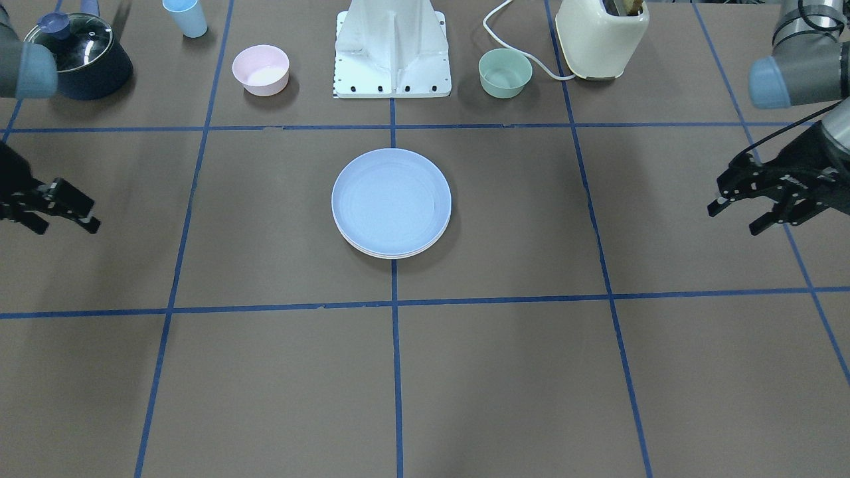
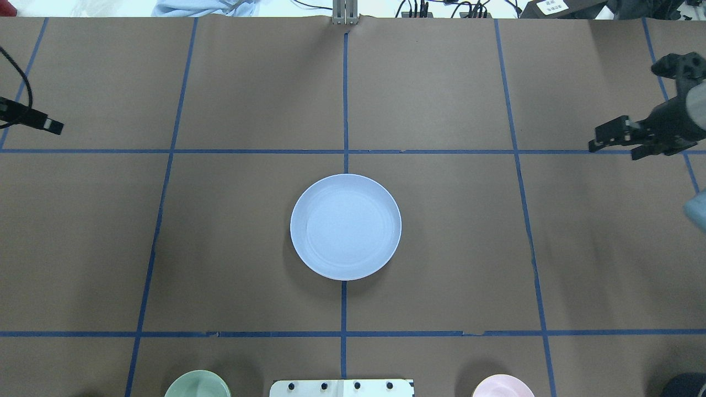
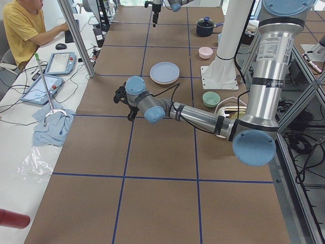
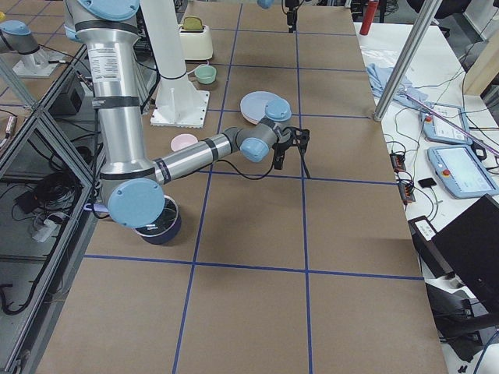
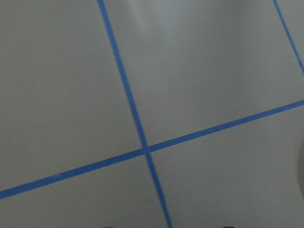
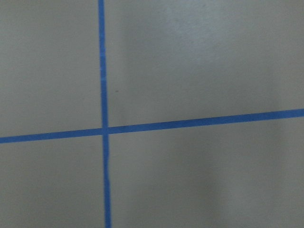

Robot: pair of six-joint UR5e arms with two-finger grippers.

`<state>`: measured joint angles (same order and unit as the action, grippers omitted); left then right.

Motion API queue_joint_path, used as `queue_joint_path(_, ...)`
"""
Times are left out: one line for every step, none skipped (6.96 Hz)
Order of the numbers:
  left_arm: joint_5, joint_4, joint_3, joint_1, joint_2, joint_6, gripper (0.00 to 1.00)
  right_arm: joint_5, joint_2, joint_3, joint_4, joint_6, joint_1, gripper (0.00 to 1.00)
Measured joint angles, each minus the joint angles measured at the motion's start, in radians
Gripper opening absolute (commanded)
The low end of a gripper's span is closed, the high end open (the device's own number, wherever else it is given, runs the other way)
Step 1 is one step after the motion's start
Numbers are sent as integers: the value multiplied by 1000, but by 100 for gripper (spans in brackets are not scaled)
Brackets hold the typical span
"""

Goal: Stack three plates with pink and blue

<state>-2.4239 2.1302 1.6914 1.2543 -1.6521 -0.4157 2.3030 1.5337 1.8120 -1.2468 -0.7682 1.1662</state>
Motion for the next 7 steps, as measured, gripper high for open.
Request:
queue_joint_path(3,-6,-2,37,27,57,94,18,8,-1,-118,194,87,100)
queue_joint_path(16,-8,6,75,48,77,96,23,9,-3,-215,341,154,100)
queue_joint_path(39,-7,14,128,57,96,96,24,10,-3,-278,428,199,100)
queue_joint_path(54,-7,22,171,66,125,99,22,15,-1,-309,466,220,100)
queue_joint_path(62,-13,25,182,79,156,99,16,19,-1,-320,481,227,100)
queue_joint_path(66,-23,17,167,96,190,99,10,19,-7,-324,487,229,100)
queue_joint_path(67,-33,16,149,104,208,99,6,13,-20,-324,489,229,100)
